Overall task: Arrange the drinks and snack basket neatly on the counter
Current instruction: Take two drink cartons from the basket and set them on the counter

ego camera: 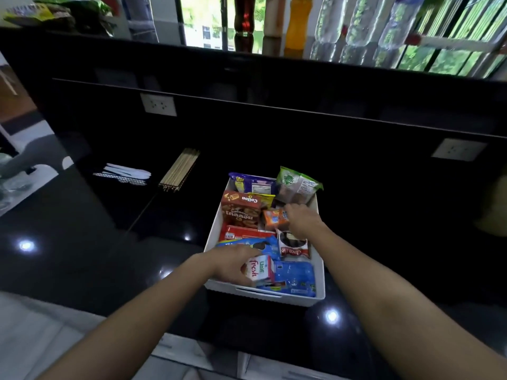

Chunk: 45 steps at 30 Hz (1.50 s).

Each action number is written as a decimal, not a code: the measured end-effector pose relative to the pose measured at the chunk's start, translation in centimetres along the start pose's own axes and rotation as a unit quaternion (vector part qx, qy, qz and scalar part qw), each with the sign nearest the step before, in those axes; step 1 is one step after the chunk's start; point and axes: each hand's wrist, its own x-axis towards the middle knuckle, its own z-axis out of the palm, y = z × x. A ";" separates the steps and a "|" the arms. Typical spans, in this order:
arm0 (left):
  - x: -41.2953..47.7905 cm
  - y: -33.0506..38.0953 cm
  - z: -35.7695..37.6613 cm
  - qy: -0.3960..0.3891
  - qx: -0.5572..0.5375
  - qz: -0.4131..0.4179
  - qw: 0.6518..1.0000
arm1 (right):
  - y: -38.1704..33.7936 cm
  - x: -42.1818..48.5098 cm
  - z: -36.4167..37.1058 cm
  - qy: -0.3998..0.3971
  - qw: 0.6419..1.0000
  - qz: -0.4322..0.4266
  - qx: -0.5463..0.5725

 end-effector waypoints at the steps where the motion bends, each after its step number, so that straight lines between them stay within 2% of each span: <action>1: 0.0 0.0 0.2 0.007 -0.004 -0.010 1.000 | -0.2 0.4 0.2 -0.007 1.000 0.006 -0.013; 5: 0.0 -0.1 0.8 0.019 -0.015 -0.031 0.999 | -0.1 1.5 0.4 -0.011 0.998 -0.001 -0.062; 10: -1.1 -1.0 0.7 0.090 -0.095 -0.034 0.991 | 1.0 1.0 -0.8 -0.012 0.996 -0.064 -0.065; 15: -2.7 -2.2 -2.2 0.181 -0.218 -0.029 0.959 | 0.8 1.0 -5.9 -0.053 0.987 -0.140 -0.062; 17: -3.3 -2.3 -4.9 0.244 -0.230 -0.026 0.942 | 0.4 1.2 -10.0 -0.056 0.975 -0.187 -0.105; 21: -4.8 -3.2 -12.4 0.389 -0.234 -0.012 0.891 | -1.0 0.8 -19.9 -0.080 0.942 -0.280 -0.165; 24: -6.0 -4.4 -18.6 0.509 -0.243 -0.028 0.825 | -2.3 -0.2 -27.2 -0.019 0.931 -0.315 -0.183; 28: -7.9 -5.5 -26.6 0.624 -0.256 -0.019 0.738 | -3.7 -1.2 -36.0 0.057 0.934 -0.303 -0.178; 31: -8.9 -6.1 -32.0 0.666 -0.241 -0.001 0.706 | -4.2 -1.0 -41.5 0.097 0.945 -0.276 -0.144; 34: -9.5 -7.2 -36.8 0.688 -0.200 -0.007 0.698 | -5.3 0.3 -45.6 0.162 0.946 -0.239 -0.150; 38: -9.0 -9.1 -40.9 0.677 -0.207 -0.011 0.707 | -7.2 3.1 -48.5 0.194 0.954 -0.180 -0.141; 45: -7.5 -12.7 -42.2 0.618 -0.190 -0.036 0.762 | -11.0 7.8 -48.1 0.198 0.957 -0.124 -0.173</action>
